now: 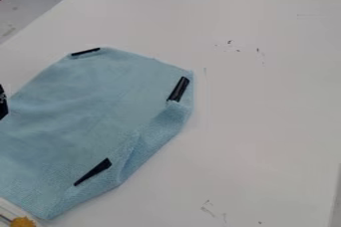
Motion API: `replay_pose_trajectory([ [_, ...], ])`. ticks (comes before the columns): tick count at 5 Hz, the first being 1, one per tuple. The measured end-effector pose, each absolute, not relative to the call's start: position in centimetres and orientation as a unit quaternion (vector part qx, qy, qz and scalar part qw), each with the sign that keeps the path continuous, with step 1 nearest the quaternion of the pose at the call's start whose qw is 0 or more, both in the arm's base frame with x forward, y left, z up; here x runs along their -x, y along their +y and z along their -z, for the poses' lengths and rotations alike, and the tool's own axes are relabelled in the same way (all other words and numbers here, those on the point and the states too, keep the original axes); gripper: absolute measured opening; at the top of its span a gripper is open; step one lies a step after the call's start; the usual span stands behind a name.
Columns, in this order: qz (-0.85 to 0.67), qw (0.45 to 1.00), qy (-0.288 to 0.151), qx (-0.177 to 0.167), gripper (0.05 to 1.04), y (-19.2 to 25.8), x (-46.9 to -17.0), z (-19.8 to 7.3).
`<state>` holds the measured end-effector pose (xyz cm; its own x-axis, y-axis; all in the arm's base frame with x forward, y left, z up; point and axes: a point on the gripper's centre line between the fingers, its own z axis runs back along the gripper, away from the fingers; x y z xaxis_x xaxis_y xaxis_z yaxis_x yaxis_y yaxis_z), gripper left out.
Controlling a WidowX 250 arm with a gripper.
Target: Unflod the from top rigth to bottom left
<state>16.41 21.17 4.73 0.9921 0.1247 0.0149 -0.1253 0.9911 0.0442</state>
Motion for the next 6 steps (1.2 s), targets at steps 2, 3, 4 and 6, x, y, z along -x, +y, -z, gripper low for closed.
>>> replay_pose_trajectory([
  [2,-0.035,0.999,-0.009,-0.013,0.999,19.5,-17.7,-3.8],
  [3,-0.003,0.999,-0.023,-0.026,0.999,17.7,-19.4,-4.3],
  [4,0.045,0.998,-0.032,-0.040,0.999,13.7,-22.1,-5.4],
  [6,0.142,0.988,-0.040,-0.044,0.999,3.8,-28.7,-6.8],
])
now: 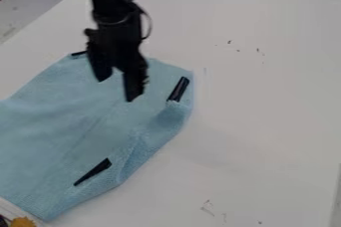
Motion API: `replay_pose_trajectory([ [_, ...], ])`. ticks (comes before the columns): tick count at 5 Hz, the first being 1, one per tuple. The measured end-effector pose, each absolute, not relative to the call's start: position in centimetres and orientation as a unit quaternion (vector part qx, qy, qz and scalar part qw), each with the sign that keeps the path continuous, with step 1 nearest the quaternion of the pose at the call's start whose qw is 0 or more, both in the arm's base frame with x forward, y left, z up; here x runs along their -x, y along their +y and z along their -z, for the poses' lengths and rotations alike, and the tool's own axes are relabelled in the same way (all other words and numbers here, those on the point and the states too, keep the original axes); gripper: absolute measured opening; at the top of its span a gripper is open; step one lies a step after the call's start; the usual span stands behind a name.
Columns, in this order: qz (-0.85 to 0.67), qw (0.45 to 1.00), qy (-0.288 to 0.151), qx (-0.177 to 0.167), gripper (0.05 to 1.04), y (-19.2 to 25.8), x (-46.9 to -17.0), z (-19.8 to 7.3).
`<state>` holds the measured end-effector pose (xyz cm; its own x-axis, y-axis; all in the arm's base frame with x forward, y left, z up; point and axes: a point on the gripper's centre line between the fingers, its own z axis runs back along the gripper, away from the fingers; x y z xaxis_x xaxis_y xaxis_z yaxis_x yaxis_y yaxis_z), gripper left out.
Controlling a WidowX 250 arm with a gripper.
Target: Unflod the from top rigth to bottom left
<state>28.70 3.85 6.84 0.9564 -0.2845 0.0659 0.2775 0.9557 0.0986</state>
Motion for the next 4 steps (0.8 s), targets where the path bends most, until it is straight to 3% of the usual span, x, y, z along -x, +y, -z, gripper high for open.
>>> replay_pose_trajectory([
  [2,0.141,0.989,-0.035,-0.031,0.999,0.3,-34.4,-6.3],
  [4,0.100,0.993,-0.060,-0.011,0.999,2.6,-35.4,-4.4],
])
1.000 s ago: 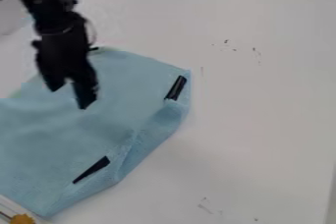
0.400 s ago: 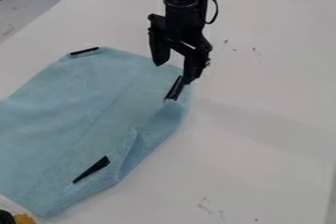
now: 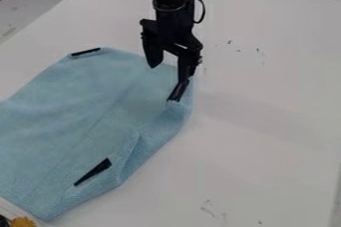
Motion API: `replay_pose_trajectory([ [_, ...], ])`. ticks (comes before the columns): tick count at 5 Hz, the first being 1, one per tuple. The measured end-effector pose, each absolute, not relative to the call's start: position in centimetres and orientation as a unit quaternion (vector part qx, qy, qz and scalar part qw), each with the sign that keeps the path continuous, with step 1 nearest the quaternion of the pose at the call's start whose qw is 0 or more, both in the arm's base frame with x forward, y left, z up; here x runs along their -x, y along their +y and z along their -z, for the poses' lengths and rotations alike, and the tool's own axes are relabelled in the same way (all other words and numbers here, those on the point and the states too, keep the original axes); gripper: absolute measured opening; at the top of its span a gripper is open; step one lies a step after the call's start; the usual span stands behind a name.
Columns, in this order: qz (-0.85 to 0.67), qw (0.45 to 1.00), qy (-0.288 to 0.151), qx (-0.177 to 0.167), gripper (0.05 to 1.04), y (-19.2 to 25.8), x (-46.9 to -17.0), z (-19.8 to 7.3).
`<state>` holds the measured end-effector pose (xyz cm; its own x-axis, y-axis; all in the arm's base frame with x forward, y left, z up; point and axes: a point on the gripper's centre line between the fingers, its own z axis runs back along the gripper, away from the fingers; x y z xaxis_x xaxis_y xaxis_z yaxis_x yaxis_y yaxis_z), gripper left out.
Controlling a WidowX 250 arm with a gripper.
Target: Unflod the from top rigth to bottom left
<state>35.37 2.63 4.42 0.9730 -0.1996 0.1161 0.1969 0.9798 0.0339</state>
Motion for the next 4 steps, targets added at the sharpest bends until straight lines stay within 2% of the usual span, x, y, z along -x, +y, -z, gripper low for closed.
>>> replay_pose_trajectory([
  [4,0.115,0.993,-0.027,-0.005,0.995,2.0,-36.0,-1.7],
])
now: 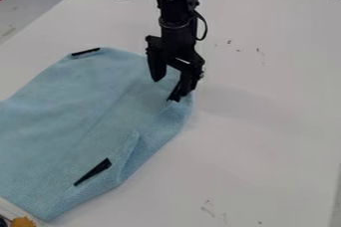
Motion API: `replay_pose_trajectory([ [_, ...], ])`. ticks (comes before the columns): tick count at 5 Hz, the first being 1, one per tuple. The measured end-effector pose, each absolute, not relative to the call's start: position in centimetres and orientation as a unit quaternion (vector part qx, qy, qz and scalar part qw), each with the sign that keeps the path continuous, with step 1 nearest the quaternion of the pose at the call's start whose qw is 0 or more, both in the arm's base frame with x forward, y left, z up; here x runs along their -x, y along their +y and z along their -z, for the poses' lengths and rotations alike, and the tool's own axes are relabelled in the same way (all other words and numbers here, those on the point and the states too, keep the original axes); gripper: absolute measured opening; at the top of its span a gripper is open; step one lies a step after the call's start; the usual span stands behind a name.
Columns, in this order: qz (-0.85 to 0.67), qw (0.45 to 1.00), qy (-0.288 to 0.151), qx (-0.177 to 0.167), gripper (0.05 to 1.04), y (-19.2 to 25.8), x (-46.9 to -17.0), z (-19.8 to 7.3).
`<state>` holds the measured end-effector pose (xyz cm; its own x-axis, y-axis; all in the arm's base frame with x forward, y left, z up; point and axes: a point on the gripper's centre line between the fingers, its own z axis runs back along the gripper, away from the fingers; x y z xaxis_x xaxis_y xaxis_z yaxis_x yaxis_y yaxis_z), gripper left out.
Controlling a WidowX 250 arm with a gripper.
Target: Unflod the from top rigth to bottom left
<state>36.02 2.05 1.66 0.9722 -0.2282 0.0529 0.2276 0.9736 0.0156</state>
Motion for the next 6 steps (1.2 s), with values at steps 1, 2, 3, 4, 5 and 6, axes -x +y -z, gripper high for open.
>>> replay_pose_trajectory([
  [1,0.115,0.993,-0.026,-0.004,0.934,1.97,-36.00,-1.55],
  [2,0.120,0.992,-0.023,0.000,0.644,1.88,-36.02,-0.73],
  [3,0.127,0.992,-0.023,0.000,0.351,1.91,-36.02,-0.73],
  [4,0.126,0.992,-0.022,-0.003,0.195,2.03,-36.01,-0.73],
  [5,0.128,0.991,-0.022,-0.016,0.248,1.47,-35.73,-1.10],
  [6,0.123,0.992,-0.024,-0.017,0.513,1.35,-35.26,-0.97],
])
